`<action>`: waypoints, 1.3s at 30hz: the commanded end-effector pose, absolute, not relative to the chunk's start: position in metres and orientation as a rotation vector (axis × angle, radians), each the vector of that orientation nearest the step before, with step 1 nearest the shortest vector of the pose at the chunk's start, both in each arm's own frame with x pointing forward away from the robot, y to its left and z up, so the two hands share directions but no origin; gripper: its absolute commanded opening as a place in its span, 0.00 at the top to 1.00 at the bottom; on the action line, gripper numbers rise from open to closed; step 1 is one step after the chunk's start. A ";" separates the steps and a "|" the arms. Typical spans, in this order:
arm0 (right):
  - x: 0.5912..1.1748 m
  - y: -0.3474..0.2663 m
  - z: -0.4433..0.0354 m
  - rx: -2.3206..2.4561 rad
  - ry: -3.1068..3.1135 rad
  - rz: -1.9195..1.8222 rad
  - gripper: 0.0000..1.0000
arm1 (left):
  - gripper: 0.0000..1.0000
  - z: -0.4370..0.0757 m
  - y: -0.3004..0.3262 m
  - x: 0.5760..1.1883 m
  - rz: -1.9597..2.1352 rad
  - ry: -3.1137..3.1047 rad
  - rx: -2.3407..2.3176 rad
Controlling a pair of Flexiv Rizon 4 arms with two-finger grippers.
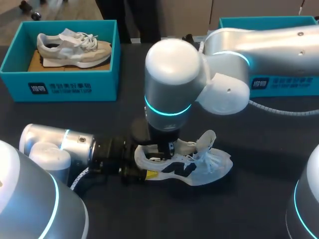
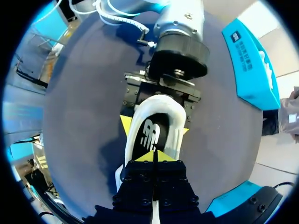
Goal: Take the shoe out of the shoebox, open the shoe tongue, remove and reinsert the insole, then place the shoe into the shoebox
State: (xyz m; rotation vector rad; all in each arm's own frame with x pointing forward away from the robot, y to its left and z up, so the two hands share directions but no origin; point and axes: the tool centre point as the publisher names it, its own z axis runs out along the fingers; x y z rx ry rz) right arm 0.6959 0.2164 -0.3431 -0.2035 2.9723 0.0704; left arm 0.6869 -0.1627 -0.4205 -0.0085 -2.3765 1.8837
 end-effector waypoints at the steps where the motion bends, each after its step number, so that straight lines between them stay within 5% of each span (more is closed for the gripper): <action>1: 0.701 0.229 -0.369 -0.216 2.983 0.057 1.00 | 1.00 -0.422 -0.165 0.687 1.884 -2.378 -0.007; 31: 0.704 0.156 -0.378 -0.071 2.969 0.005 1.00 | 1.00 -0.422 -0.165 0.687 1.884 -2.378 -0.007; 33: 0.706 0.156 -0.381 -0.074 2.978 0.012 0.85 | 1.00 -0.422 -0.165 0.687 1.884 -2.378 -0.007; 39: 0.708 0.156 -0.389 -0.074 2.995 0.026 0.66 | 1.00 -0.422 -0.165 0.687 1.884 -2.378 -0.007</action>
